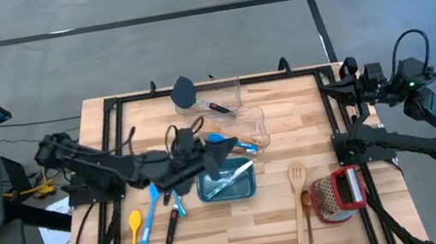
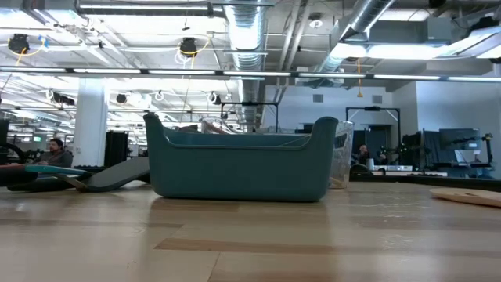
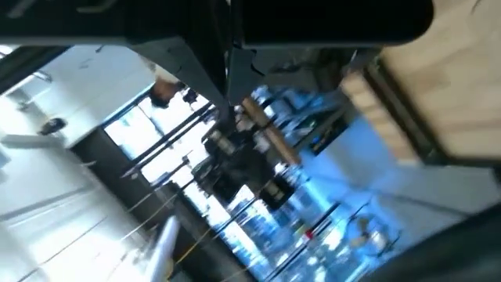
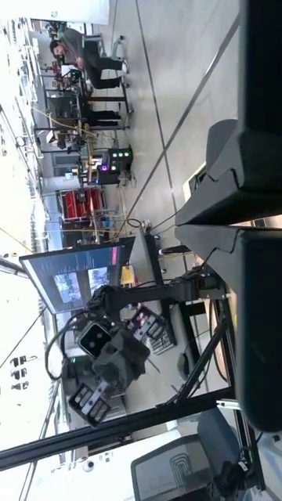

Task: Pick & Place Kitchen Items
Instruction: Put the blue table knife into the blue bin

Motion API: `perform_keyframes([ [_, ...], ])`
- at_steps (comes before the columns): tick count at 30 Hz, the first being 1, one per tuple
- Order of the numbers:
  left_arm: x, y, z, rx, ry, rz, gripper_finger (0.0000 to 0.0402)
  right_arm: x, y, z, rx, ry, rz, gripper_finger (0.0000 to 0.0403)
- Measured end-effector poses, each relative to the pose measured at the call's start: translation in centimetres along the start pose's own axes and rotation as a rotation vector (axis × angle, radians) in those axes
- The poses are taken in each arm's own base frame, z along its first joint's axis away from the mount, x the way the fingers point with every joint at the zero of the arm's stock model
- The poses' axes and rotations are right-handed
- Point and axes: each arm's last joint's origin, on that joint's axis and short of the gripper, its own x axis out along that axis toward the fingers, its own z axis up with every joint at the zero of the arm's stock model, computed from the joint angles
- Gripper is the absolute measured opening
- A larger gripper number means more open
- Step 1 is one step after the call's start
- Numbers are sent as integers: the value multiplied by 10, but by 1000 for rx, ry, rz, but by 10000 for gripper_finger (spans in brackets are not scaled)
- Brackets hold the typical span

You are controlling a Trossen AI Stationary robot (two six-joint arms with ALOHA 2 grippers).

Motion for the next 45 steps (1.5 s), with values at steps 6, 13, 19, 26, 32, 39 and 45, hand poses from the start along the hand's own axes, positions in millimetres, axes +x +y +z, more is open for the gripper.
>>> perform_keyframes([
  [6,-16,4,-27,-179,104,145,1,0,0,-1,3,9,1,0],
  [13,-29,30,-38,-486,443,391,1,0,-1,-8,-10,76,-9,0],
  [19,-44,61,-41,-571,819,774,1,-1,-2,-14,-29,143,-15,0],
  [26,-60,91,-30,-470,855,1144,1,-2,-2,-18,-18,176,-19,0],
  [32,-69,111,-38,-547,816,1314,1,-2,-2,-18,-39,176,-17,0],
  [39,-81,134,-51,-644,776,1504,3,-2,-2,-18,-55,176,-20,0],
  [45,-85,147,-55,-643,733,1561,4,-2,-2,-18,-55,176,-22,0],
])
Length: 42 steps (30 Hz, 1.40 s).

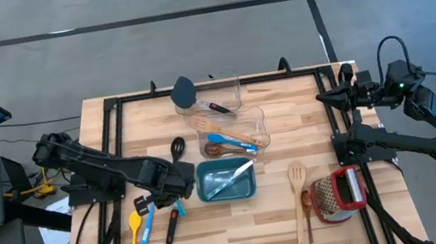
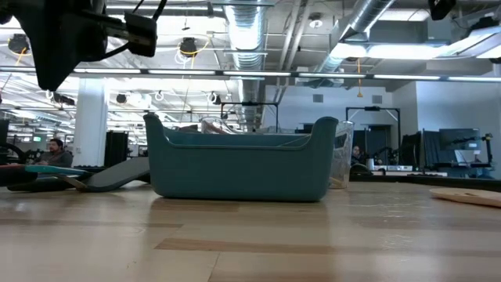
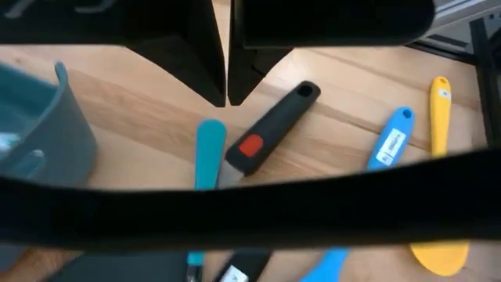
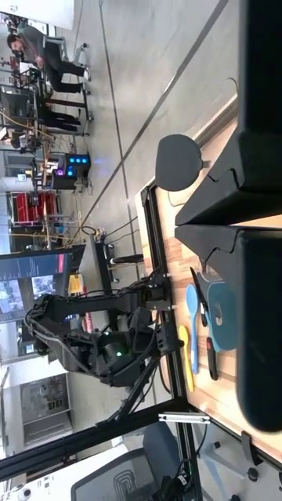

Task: Pick & Place Kitchen Items
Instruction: Put the blue table knife into the blue bin

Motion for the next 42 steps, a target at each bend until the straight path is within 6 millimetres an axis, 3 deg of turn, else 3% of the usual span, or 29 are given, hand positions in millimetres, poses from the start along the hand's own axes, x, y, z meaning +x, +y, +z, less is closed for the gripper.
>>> perform_keyframes([
  [5,6,-1,0,1,14,-15,18,0,0,0,-19,1,-1,0],
  [16,26,-1,4,8,42,-48,106,0,-1,-3,-17,30,-28,0],
  [23,43,-1,9,15,57,-90,140,0,-2,-3,-17,29,-73,0],
  [34,64,3,29,5,-37,-110,155,0,-2,-3,-17,28,-73,0],
  [42,63,-9,42,25,-120,-206,145,0,-2,-3,-14,28,-73,0],
])
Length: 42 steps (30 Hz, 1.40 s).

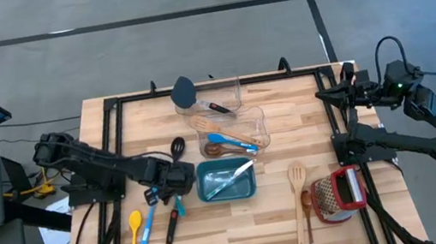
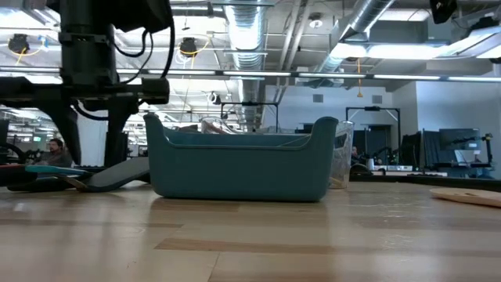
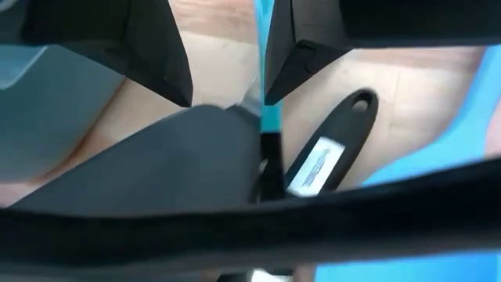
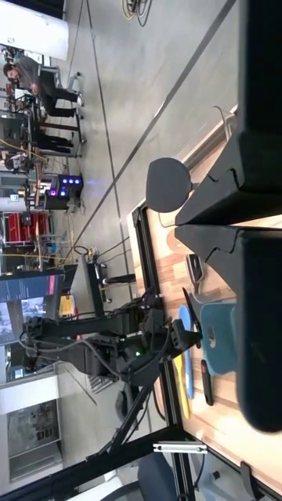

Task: Pick & Place Kitchen Items
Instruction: Put the blue table knife into the blue bin

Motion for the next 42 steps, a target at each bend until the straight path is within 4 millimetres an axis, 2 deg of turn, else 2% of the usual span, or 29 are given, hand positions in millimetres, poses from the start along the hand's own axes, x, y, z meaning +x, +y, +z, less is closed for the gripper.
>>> perform_keyframes([
  [7,0,-5,7,-5,-7,-7,138,0,0,0,0,-1,0,0],
  [18,0,-1,-4,26,151,65,136,0,0,0,-1,-1,0,0],
  [27,0,-2,-1,22,30,-9,136,0,0,0,-3,-1,0,0],
  [42,2,1,-1,22,66,28,136,0,0,0,0,-1,-1,0],
])
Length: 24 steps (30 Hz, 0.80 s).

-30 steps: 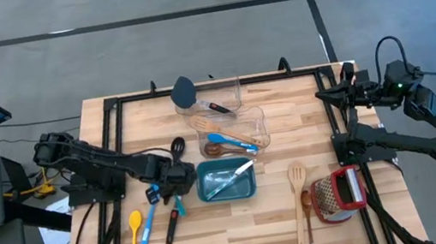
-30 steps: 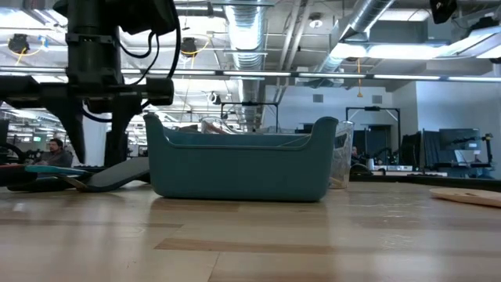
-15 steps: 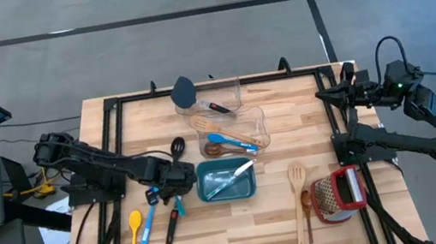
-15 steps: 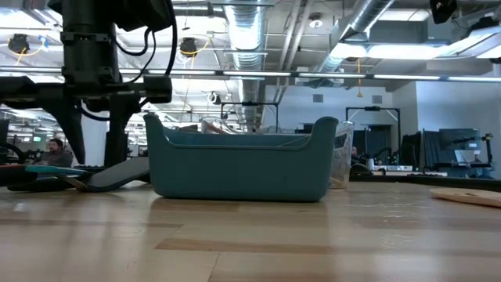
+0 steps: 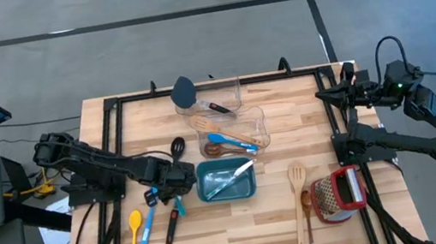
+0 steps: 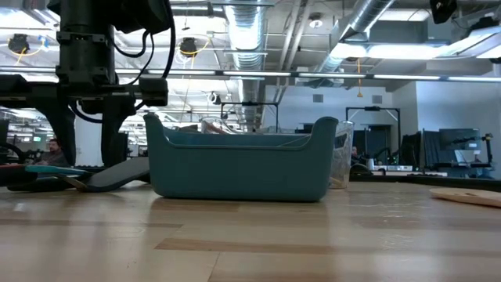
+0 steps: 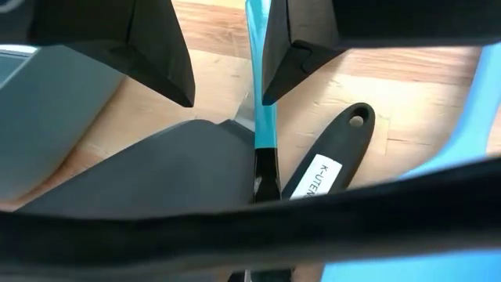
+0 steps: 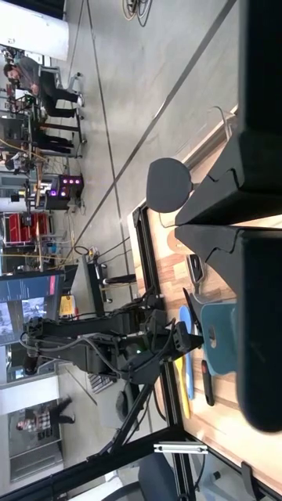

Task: Pick & Place Kitchen Items
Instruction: Put the blue table knife into the blue bin

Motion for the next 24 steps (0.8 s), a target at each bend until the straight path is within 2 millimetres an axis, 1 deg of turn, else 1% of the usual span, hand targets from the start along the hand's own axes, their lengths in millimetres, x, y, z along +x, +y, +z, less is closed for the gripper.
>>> perform_keyframes([
  [7,0,3,-3,3,72,60,136,0,0,0,0,0,0,0],
  [12,1,6,-1,2,42,98,136,0,0,0,0,0,0,0],
  [17,2,4,2,4,-40,44,136,0,0,0,0,0,0,0],
  [22,3,4,4,-4,-46,40,136,0,0,0,0,0,0,0],
  [24,5,7,6,-7,-38,64,136,0,0,0,0,0,0,0],
])
